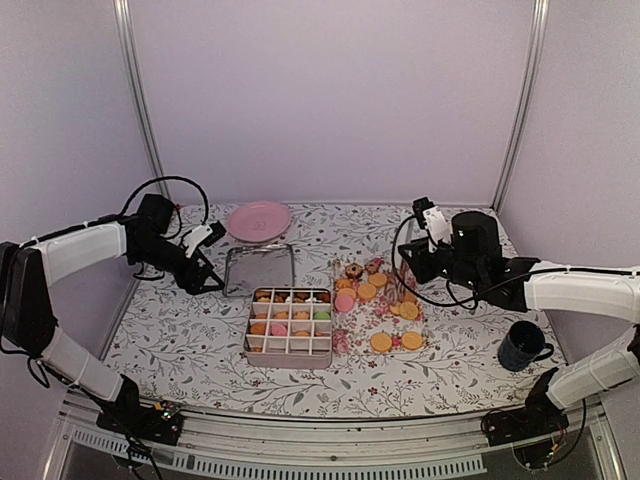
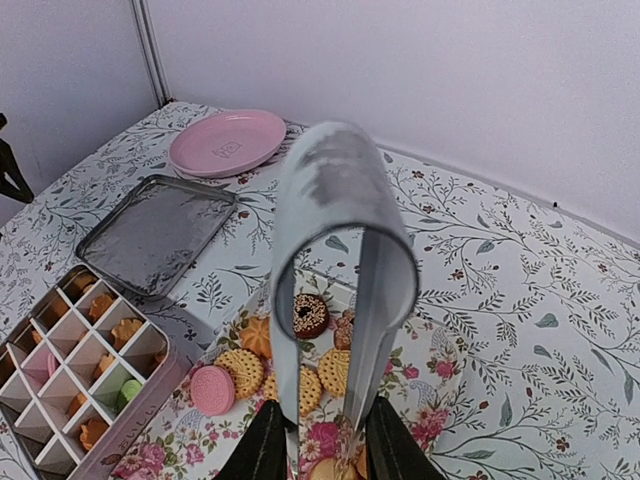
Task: Pack the cookies
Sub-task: Pick up the fake cookies from the plate.
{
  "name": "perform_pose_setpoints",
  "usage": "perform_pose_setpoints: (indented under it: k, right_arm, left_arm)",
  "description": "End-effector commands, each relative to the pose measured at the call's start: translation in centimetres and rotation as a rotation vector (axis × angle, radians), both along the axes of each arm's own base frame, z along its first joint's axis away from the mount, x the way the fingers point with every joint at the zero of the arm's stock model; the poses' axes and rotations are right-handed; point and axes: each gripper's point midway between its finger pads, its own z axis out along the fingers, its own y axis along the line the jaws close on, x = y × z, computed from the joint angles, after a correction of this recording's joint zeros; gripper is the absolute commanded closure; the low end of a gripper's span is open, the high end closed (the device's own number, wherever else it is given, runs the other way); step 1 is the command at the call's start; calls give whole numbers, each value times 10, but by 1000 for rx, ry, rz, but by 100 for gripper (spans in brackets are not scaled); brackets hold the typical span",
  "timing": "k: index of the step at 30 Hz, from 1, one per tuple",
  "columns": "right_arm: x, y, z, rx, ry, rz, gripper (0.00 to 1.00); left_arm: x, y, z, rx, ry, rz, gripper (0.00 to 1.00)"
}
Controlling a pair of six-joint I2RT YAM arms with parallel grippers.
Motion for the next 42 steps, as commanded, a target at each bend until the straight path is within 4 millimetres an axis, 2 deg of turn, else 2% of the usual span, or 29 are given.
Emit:
perform_pose_setpoints:
  k: [1,4,8,14,20,38,42]
  right_arm:
    - [10,-4,29,8,-62,-35,72]
    - [15,-7,25,-20,-66,-57,66]
    - [26,-18,19,-34,-59,-97,66]
    - [36,-18,25,-18,-85,-112,65]
    - [42,-25,12,-22,-77,-128,65]
    - [21,-31,-27,-26,23,-94,63]
    - [19,-28,-22,0,23,-78,73]
  left_arm:
    - [7,-1,8,-15,-22,-2,23]
    - [6,-1,9,-15,-25,-4,23]
    - [4,-1,7,-15,-20,-4,23]
    - [4,-1,8,-15,-24,-5,23]
    - [0,0,6,-12,-21,-6,23]
    - [0,-2,10,-27,-23,-12,23]
    - [0,-2,11,-26,-27,-12,23]
